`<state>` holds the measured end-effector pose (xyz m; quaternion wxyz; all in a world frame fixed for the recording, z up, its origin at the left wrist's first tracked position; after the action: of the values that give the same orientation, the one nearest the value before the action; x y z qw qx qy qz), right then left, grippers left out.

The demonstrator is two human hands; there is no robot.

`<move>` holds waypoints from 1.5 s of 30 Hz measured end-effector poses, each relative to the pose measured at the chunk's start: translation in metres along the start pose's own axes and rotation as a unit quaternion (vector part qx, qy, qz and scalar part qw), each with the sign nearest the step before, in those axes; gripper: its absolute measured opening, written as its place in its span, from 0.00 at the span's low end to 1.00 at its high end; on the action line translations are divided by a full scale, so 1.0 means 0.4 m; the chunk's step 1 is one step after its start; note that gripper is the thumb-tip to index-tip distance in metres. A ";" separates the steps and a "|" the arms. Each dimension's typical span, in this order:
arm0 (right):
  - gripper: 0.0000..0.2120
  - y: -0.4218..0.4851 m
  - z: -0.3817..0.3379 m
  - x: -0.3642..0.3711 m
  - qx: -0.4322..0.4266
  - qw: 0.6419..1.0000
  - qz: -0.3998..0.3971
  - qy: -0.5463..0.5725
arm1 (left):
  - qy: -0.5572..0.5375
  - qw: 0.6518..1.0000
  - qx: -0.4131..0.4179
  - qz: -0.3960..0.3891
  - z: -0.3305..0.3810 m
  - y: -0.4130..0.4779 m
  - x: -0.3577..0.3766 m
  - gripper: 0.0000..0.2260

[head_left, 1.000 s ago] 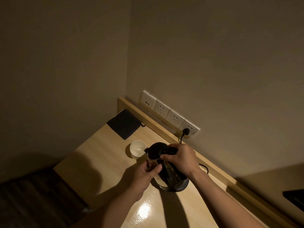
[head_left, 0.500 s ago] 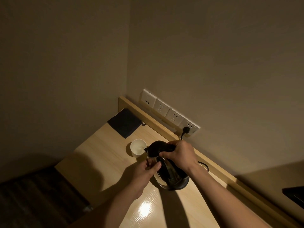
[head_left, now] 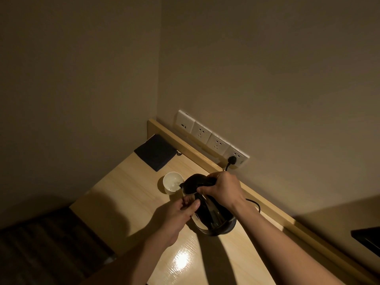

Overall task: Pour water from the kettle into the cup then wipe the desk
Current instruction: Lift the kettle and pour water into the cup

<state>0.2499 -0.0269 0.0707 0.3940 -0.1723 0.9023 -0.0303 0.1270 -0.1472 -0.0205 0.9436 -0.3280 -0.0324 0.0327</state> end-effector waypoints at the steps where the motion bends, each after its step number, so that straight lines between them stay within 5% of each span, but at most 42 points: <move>1: 0.21 0.000 -0.001 0.000 0.000 1.000 0.001 -0.001 | -0.003 1.000 0.001 -0.001 0.000 -0.001 0.000 0.15; 28: 0.23 0.009 0.026 0.008 0.008 1.000 0.009 -0.005 | -0.011 1.000 0.007 -0.010 -0.001 0.002 0.004 0.12; 37: 0.23 -0.093 0.148 -0.037 -0.002 0.971 0.043 0.237 | 0.184 0.973 0.117 0.080 0.057 -0.002 0.009 0.16; 45: 0.24 -0.175 0.278 -0.097 -0.003 0.924 0.142 0.356 | 0.227 0.961 0.150 0.053 0.062 0.044 0.115 0.21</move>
<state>0.3748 -0.0707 0.0346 0.0465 -0.0216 0.9982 -0.0308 0.1700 -0.1144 -0.0100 0.9614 -0.1827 0.2056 0.0113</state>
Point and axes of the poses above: each hand's wrist, its own y-axis towards the middle knuckle, its own x-axis out of the palm, z = x × y, the point moved 8 cm from there along y, towards the middle knuckle, and after that the axes turned 14 degrees about y, right-handed, at the moved point
